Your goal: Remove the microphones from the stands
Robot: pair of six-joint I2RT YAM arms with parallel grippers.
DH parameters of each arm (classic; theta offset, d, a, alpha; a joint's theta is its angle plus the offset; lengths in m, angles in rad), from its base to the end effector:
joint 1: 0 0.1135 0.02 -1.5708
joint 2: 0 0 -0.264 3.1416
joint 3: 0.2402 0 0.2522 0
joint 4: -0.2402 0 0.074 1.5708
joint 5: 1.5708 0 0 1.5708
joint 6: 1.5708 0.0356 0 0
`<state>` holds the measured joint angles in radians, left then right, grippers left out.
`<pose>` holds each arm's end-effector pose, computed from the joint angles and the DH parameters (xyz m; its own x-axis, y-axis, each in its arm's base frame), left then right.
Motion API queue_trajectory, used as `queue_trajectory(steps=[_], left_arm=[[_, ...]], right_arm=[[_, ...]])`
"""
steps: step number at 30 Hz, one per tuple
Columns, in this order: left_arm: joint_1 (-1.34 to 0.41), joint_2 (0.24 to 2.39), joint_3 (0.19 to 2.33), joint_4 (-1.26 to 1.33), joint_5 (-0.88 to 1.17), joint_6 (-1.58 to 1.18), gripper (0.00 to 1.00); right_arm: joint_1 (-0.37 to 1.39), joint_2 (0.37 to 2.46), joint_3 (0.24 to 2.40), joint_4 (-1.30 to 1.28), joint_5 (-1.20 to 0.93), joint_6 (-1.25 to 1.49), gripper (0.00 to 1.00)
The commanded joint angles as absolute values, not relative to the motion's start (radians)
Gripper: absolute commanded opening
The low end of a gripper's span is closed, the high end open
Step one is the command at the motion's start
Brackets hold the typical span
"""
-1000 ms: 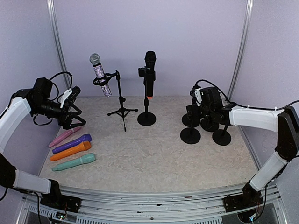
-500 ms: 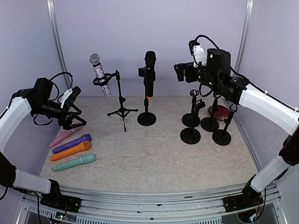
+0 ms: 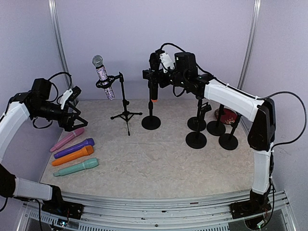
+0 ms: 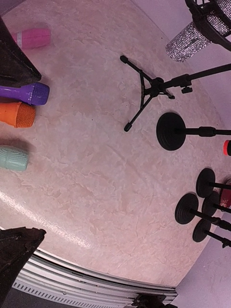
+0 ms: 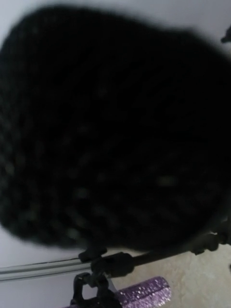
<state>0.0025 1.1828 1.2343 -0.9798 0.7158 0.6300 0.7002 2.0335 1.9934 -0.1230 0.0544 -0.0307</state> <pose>0.2222 -0.0228 0.3497 -0.4164 0.4435 -0.7937 0.7879 0.6117 -0.0715 0.3783 0.3163 0.3821 -0.1056 -0.1291 -0.9860 -0.6059 0.7946 -0.0391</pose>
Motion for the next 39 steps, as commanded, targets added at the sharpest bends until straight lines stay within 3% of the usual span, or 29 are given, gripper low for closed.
queue_trajectory(steps=[1,4,9,13,15,30,39], left_arm=[[-0.004,1.164,1.231,-0.973,0.707,0.616,0.99],[-0.003,1.154,1.235,-0.978,0.706,0.623,0.99],[-0.003,1.139,1.241,-0.991,0.716,0.636,0.99],[-0.003,1.140,1.239,-0.989,0.727,0.636,0.99],[-0.005,1.139,1.234,-0.982,0.736,0.637,0.99],[-0.050,1.145,1.216,-0.900,0.790,0.557,0.99],[-0.128,1.194,1.224,-0.879,0.842,0.545,0.99]], right_arm=[[0.703,2.104,2.083,-0.108,0.063,-0.035,0.93],[0.703,2.144,2.107,-0.084,0.064,-0.035,0.85],[0.704,2.142,2.074,-0.026,0.079,-0.002,0.62],[0.712,2.105,2.017,0.012,0.076,0.016,0.32],[0.717,2.078,1.983,0.036,0.077,0.019,0.23],[0.805,1.817,1.720,0.126,-0.135,0.052,0.03],[0.862,1.726,1.604,0.147,-0.325,0.071,0.00]])
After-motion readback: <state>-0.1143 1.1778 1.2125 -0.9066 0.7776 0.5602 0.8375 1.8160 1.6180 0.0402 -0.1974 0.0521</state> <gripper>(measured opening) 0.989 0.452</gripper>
